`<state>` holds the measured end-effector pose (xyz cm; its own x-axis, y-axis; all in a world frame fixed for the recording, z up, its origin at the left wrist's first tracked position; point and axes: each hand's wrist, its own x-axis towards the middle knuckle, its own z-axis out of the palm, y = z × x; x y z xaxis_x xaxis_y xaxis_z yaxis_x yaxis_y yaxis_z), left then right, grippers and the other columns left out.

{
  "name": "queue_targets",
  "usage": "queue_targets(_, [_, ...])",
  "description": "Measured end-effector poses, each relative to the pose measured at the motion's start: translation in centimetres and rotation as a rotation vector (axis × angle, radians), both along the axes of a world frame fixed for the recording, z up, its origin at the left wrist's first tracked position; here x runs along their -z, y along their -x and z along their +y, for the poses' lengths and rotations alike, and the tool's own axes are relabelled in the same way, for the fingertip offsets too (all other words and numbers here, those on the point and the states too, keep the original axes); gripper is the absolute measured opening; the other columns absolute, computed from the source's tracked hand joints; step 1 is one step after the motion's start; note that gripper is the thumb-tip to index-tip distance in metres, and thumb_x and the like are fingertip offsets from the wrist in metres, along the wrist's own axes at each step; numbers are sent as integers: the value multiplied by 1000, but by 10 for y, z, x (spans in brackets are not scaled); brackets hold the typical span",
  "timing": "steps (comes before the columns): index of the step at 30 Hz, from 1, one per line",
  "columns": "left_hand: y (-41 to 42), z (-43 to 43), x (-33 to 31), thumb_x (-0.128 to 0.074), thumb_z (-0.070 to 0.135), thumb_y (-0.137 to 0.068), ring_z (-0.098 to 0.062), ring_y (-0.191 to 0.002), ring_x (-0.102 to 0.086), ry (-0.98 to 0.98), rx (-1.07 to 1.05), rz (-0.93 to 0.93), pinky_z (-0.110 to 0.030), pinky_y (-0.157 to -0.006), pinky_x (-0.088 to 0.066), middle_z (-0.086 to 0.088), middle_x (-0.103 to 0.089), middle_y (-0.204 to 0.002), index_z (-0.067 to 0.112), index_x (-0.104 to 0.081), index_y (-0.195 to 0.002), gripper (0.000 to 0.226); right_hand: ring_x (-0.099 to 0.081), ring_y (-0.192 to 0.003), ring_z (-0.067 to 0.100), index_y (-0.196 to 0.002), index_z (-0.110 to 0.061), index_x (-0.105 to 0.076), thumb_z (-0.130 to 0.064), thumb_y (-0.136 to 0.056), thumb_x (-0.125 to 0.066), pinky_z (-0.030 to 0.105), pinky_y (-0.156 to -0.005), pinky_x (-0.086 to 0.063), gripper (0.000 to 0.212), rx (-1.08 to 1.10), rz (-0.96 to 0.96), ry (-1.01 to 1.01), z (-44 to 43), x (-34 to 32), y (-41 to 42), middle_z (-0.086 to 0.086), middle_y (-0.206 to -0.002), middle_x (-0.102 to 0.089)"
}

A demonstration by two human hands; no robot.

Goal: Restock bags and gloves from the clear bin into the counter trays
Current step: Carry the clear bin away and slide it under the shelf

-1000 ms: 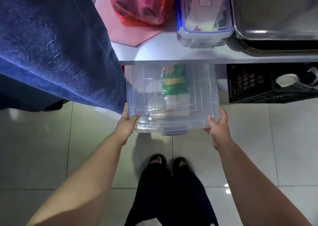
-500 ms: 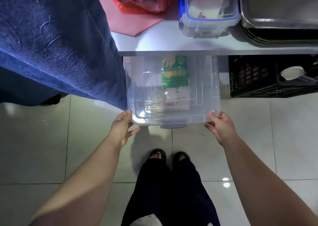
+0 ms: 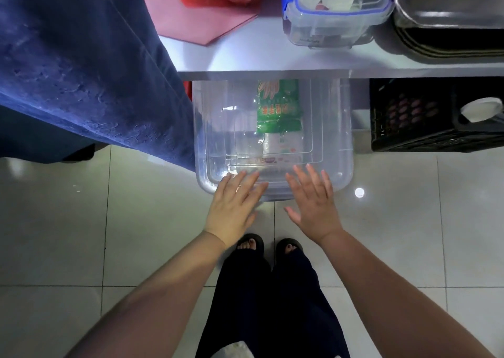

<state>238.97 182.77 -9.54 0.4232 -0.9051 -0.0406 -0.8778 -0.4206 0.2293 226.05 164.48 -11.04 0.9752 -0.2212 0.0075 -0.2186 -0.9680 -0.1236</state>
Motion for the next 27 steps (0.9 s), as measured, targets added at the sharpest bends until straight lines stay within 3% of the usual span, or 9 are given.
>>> queue_targets(2, [2,-5,14,-76,18,-72,-33,-135,-39,-78,3,-83,-54,-113,-22,-9,-40,-149,20,-42,-143,78,-21,-139,29,-143,-12,-37,-37,-72,-74,52,-113,-16,84,3,2,56,2,13,1,11,-148,-39])
queue_targets(7, [2,-5,36,-68,9,-79,-29,-135,-41,-10,-47,-207,-50,-112,-23,-4,-40,-150,25,-37,-145,74,-18,-141,29,-145,-15,-31,-37,-75,-67,52,-114,-6,82,20,-60,81,0,32,0,6,-153,-23])
queue_targets(10, [-2,-7,34,-64,11,-81,-30,-136,-39,32,-50,-182,-50,-112,-21,-4,-40,-150,24,-34,-145,72,-24,-136,32,-138,-16,-40,-31,-80,-61,53,-113,-16,63,106,-201,-73,7,29,7,6,-145,-31])
queue_targets(13, [-3,-8,24,-66,14,-78,-31,-136,-37,17,-50,-102,-50,-112,-20,-4,-38,-151,23,-39,-144,73,-42,-115,26,-116,-12,-52,-15,-78,-56,38,-105,-33,38,427,-426,-454,33,16,27,4,-120,-46])
queue_targets(16, [-5,-8,20,-70,17,-75,-30,-138,-33,-11,-54,-56,-51,-114,-17,-4,-35,-153,24,-36,-145,78,-47,-101,17,-101,-22,-54,-1,-73,-49,35,-91,-42,35,906,-422,-857,52,10,34,-9,-105,-51])
queue_targets(18, [-5,-6,19,-73,22,-72,-29,-141,-28,-31,-47,-49,-50,-115,-13,-4,-32,-154,24,-30,-147,86,-55,-103,23,-107,-24,-54,11,-76,-40,36,-88,-48,49,1267,-326,-1424,46,10,20,-2,-108,-59])
queue_targets(20, [-4,-3,19,-74,24,-72,-29,-143,-23,-40,-59,-39,-49,-116,-10,-7,-28,-155,25,-24,-149,92,-54,-114,33,-122,-16,-50,18,-77,-29,45,-98,-45,60,1457,-259,-1956,37,12,8,11,-122,-57])
queue_targets(23, [-2,2,17,-76,24,-71,-31,-142,-22,-47,-104,-30,-48,-117,-7,-10,-28,-155,23,-27,-149,92,-51,-121,34,-118,-13,-57,18,-68,-25,50,-101,-41,67,1480,-323,-2263,30,13,-4,13,-124,-61])
queue_targets(27, [-1,2,16,-79,29,-70,-32,-139,-28,-38,-123,-31,-48,-117,-7,-10,-33,-153,21,-35,-146,88,-52,-123,33,-121,-6,-56,14,-56,-28,51,-106,-36,74,1381,-396,-2390,33,4,-2,16,-122,-62])
